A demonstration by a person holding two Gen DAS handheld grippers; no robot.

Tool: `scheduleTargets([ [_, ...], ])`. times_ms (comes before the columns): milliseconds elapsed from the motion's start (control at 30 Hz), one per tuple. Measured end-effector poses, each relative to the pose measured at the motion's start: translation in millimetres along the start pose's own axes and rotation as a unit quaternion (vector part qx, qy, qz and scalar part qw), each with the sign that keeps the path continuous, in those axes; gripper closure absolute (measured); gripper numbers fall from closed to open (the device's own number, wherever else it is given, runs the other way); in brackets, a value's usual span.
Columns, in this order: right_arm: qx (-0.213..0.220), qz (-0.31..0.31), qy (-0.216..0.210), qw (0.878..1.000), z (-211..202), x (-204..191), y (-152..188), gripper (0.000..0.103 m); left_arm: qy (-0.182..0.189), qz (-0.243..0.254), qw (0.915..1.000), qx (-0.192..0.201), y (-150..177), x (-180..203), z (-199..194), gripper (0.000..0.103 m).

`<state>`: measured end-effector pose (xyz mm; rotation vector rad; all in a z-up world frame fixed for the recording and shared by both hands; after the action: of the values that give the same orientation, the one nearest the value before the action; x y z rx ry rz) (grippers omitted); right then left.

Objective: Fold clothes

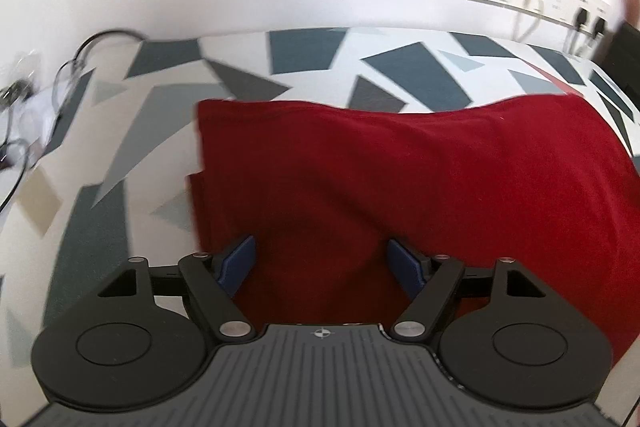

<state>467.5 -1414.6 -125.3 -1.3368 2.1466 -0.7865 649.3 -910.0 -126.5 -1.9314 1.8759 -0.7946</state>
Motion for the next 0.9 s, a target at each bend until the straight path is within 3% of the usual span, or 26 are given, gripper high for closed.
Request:
scheduleTargets([
  [33, 0.004, 0.008, -0.009, 1.0, -7.6, 2.9, 3.7, 0.062, -0.003, -0.011, 0.9999, 0.003, 1.4, -4.2, -8.7, 0.028],
  [133, 0.006, 0.004, -0.017, 1.0, -28.3, 4.9, 19.4, 0.054, -0.003, -0.044, 0.9989, 0.012, 14.4, -19.7, -39.8, 0.028],
  [233, -0.009, 0.002, -0.028, 1.0, -40.5, 6.1, 40.3, 0.048, 0.0, -0.085, 0.9963, -0.011, 42.2, -36.4, -62.3, 0.026],
  [400, -0.04, 0.007, -0.042, 0.998, -36.4, 8.9, 59.1, 0.052, -0.024, -0.151, 0.9867, -0.056, 85.2, -56.9, -65.0, 0.026],
  [433, -0.045, 0.009, -0.048, 0.998, -34.8, 9.4, 60.6, 0.067, -0.024, -0.161, 0.9854, -0.047, 86.0, -57.9, -65.4, 0.026],
  [500, -0.055, 0.012, -0.069, 0.996, -32.0, 10.4, 59.5, 0.089, -0.024, -0.18, 0.983, -0.029, 85.7, -59.0, -66.2, 0.038],
  [533, -0.058, 0.014, -0.078, 0.995, -31.4, 11.1, 58.9, 0.089, -0.017, -0.184, 0.9824, -0.027, 84.6, -59.3, -66.2, 0.069],
  [567, -0.056, 0.016, -0.081, 0.995, -32.6, 12.2, 58.5, 0.09, -0.007, -0.187, 0.9819, -0.028, 83.1, -59.5, -66.1, 0.085],
  [800, -0.051, 0.015, -0.097, 0.994, -50.5, 25.0, 68.3, 0.093, 0.025, -0.275, 0.9608, -0.03, 99.8, -81.1, -77.3, 0.09],
  [900, -0.067, 0.026, -0.107, 0.992, -57.3, 30.0, 80.2, 0.093, 0.007, -0.238, 0.9706, -0.036, 105.4, -74.5, -84.3, 0.09],
])
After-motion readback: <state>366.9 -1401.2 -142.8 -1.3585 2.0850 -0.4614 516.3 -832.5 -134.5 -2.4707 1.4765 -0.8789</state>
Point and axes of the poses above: each gripper's, at about its wrist camera, not at the fingertips, and z roughly the way its jaws point, x to its right, y to its underside, the point moved 1 cm from there along z, roughly the way its jaws point, and after that the axes turned 13 degrees about -z, right-handed, at the moved point
